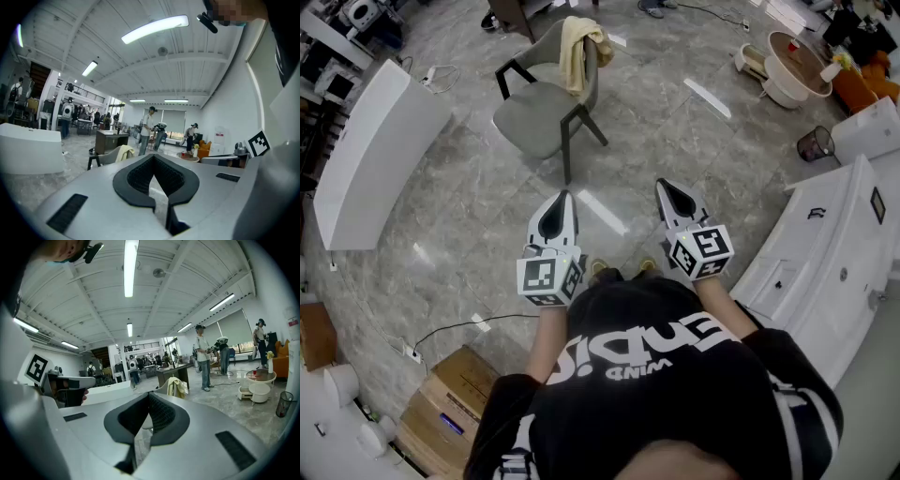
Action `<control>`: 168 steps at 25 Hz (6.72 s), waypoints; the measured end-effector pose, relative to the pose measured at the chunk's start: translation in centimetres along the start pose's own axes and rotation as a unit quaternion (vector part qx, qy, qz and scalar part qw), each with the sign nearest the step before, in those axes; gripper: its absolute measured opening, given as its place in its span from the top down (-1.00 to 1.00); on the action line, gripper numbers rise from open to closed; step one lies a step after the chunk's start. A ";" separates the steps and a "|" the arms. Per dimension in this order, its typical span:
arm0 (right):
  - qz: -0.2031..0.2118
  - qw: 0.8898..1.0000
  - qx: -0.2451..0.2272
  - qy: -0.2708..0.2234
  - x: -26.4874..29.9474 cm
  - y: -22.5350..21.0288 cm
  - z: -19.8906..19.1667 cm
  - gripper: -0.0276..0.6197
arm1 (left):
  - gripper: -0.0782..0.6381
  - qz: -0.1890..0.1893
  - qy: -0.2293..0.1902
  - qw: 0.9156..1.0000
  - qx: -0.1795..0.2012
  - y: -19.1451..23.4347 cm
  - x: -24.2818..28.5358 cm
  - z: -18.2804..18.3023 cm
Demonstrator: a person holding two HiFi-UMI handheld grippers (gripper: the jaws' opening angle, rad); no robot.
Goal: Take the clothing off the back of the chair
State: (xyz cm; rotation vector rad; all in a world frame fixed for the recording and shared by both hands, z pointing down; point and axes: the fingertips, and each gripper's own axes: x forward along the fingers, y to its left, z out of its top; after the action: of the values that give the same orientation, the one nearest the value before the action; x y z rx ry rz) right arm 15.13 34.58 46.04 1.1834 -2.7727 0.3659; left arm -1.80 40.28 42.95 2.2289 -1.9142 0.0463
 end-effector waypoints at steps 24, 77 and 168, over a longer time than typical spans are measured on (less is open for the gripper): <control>-0.020 1.000 0.006 -0.015 6.3 1.1 -0.7 0.87 | 0.74 -0.055 0.004 0.998 0.015 5.9 4.8 -0.4; 0.033 0.999 0.007 -0.021 46.4 -25.2 15.0 0.87 | 0.74 -0.043 -0.016 0.998 0.036 19.8 51.9 12.9; -0.001 0.999 0.026 0.036 61.8 -34.3 16.1 0.87 | 0.30 -0.089 0.281 0.956 0.006 29.3 76.6 -7.4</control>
State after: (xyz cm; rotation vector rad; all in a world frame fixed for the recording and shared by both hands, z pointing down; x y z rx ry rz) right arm -2.87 -35.61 48.35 1.1600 -2.7171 0.4726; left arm -17.58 -37.20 65.98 2.0819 -1.4077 0.5949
